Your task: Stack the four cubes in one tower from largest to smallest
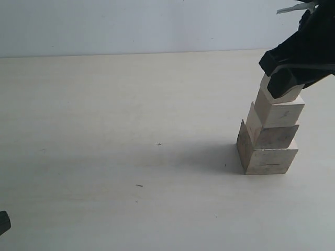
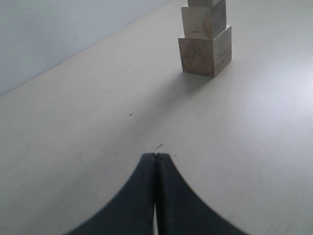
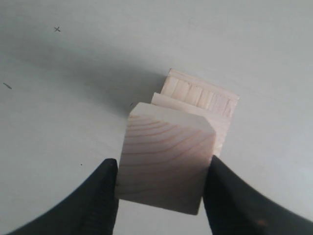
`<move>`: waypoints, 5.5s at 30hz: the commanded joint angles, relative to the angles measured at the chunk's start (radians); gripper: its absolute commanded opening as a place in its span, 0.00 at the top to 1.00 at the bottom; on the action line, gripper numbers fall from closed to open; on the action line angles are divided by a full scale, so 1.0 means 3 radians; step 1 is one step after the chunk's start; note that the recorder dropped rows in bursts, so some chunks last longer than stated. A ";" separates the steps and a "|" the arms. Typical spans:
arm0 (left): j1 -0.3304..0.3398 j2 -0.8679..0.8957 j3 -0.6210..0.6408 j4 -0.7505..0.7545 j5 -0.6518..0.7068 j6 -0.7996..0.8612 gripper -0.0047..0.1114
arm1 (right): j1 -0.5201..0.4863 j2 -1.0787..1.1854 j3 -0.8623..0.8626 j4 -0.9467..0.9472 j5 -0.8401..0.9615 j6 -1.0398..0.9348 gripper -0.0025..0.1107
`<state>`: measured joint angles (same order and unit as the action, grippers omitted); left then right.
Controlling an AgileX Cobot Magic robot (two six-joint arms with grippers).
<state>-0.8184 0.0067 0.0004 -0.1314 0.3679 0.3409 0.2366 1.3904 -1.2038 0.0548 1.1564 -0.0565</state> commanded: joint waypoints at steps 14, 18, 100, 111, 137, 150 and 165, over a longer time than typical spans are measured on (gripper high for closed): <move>0.0005 -0.0022 -0.0001 -0.0011 -0.0021 -0.0012 0.96 | -0.0090 -0.0129 0.0003 0.0081 -0.0016 0.0007 0.85; 0.0005 -0.0022 -0.0001 -0.0011 -0.0021 -0.0012 0.96 | -0.0090 -0.0164 0.0003 0.0085 -0.0016 -0.0012 0.85; 0.0005 -0.0022 -0.0001 -0.0011 -0.0021 -0.0012 0.96 | -0.0090 0.0013 0.0003 0.0084 -0.0014 0.0023 0.85; 0.0005 -0.0022 -0.0001 -0.0011 -0.0021 -0.0012 0.96 | -0.0090 0.0013 0.0003 0.0084 -0.0006 0.0023 0.85; 0.0005 -0.0022 -0.0001 -0.0011 -0.0021 -0.0012 0.96 | -0.0090 0.0013 0.0003 0.0084 -0.0065 0.0023 0.55; 0.0005 -0.0022 -0.0001 -0.0011 -0.0021 -0.0012 0.96 | -0.0090 0.0013 0.0003 0.0084 -0.0038 0.0023 0.44; 0.0005 -0.0022 -0.0001 -0.0011 -0.0021 -0.0012 0.96 | -0.0090 0.0013 0.0003 0.0047 -0.0198 -0.0019 0.44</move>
<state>-0.8184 0.0067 0.0004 -0.1314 0.3679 0.3409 0.2140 1.3949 -1.2038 0.0798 1.1225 -0.0493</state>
